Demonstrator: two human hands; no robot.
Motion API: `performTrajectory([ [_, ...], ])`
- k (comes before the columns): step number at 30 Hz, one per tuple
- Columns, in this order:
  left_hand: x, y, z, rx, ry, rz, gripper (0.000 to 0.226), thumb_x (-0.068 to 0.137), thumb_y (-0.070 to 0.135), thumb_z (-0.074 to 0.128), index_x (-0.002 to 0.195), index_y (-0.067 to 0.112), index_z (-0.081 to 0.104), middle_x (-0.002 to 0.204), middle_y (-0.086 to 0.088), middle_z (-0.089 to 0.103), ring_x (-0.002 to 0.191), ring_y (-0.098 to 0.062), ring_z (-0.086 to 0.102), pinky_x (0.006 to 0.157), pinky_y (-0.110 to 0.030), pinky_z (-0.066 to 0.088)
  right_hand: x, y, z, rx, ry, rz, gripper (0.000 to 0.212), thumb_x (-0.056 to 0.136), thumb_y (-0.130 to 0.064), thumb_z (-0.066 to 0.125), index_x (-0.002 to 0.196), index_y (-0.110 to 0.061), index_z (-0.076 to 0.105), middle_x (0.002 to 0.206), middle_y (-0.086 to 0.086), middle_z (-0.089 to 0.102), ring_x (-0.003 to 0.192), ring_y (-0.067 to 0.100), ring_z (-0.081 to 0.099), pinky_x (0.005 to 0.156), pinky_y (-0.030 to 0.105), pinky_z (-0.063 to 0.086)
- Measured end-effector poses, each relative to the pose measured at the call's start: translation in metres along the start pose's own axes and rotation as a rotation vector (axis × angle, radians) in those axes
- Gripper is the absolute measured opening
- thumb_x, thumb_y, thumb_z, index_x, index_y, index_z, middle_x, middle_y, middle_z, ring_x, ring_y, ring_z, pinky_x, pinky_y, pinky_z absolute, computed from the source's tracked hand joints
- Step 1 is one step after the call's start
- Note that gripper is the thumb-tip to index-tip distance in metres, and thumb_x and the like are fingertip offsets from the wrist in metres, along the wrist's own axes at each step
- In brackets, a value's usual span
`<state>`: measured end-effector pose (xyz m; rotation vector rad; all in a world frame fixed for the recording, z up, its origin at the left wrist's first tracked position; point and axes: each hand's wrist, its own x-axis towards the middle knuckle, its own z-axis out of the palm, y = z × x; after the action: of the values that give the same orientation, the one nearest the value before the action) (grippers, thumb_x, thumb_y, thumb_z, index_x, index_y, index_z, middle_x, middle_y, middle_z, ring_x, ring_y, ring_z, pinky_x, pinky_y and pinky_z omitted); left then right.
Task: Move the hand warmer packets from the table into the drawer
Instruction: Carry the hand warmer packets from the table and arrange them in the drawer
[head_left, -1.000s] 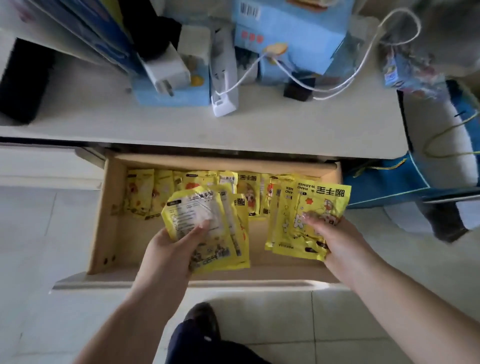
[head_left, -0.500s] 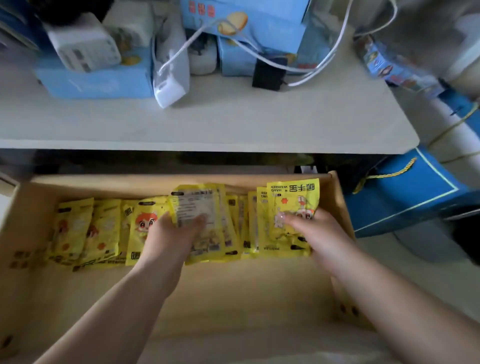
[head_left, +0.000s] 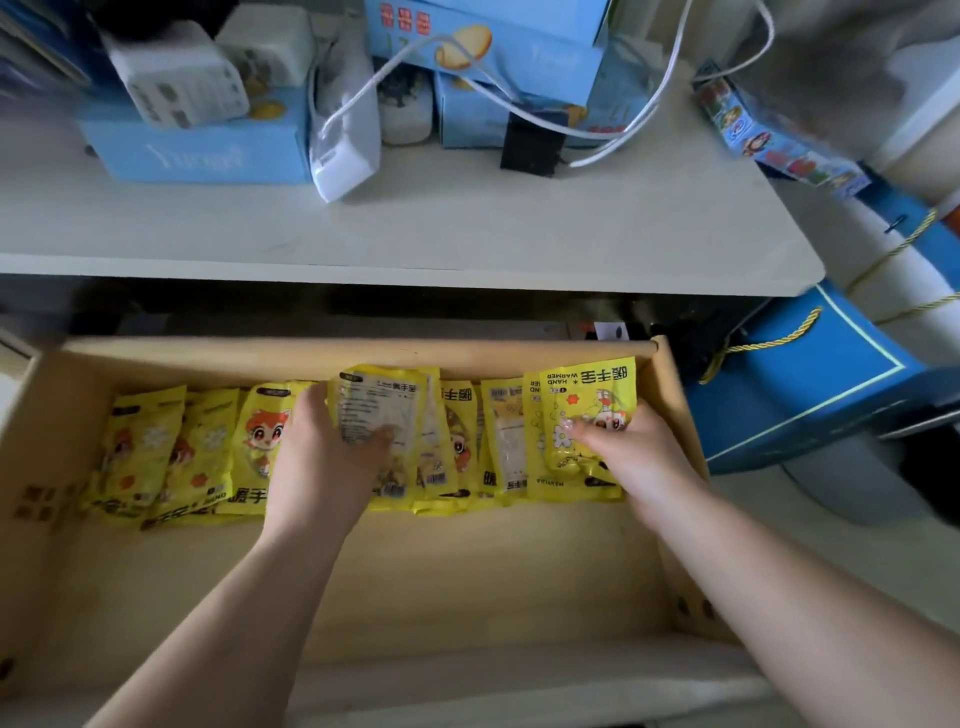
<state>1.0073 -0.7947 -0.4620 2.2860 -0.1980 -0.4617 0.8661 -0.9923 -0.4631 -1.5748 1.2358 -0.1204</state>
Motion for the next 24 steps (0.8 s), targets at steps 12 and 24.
performTrajectory([
  [12, -0.017, 0.001, 0.021, 0.749, -0.175, 0.930, 0.054, 0.069, 0.041, 0.078, 0.116, 0.022, 0.061, 0.126, -0.007, 0.061, 0.120, -0.030, 0.056, 0.101, -0.054, 0.040, -0.002, 0.002, 0.003, -0.244, 0.153, -0.167, 0.088, 0.075, -0.033, 0.077, 0.145, -0.019, 0.025, 0.127, 0.000, 0.058, 0.108, 0.022, 0.059, 0.073, 0.021, 0.041],
  [24, -0.011, 0.002, 0.025, 0.987, -0.280, 1.075, 0.091, 0.059, 0.062, 0.074, 0.134, 0.022, 0.041, 0.139, -0.011, 0.052, 0.132, -0.031, 0.045, 0.105, -0.061, 0.028, 0.002, 0.006, 0.004, -0.274, 0.182, -0.180, 0.084, 0.078, -0.037, 0.073, 0.145, -0.020, 0.026, 0.132, 0.000, 0.056, 0.114, 0.020, 0.058, 0.080, 0.024, 0.047],
])
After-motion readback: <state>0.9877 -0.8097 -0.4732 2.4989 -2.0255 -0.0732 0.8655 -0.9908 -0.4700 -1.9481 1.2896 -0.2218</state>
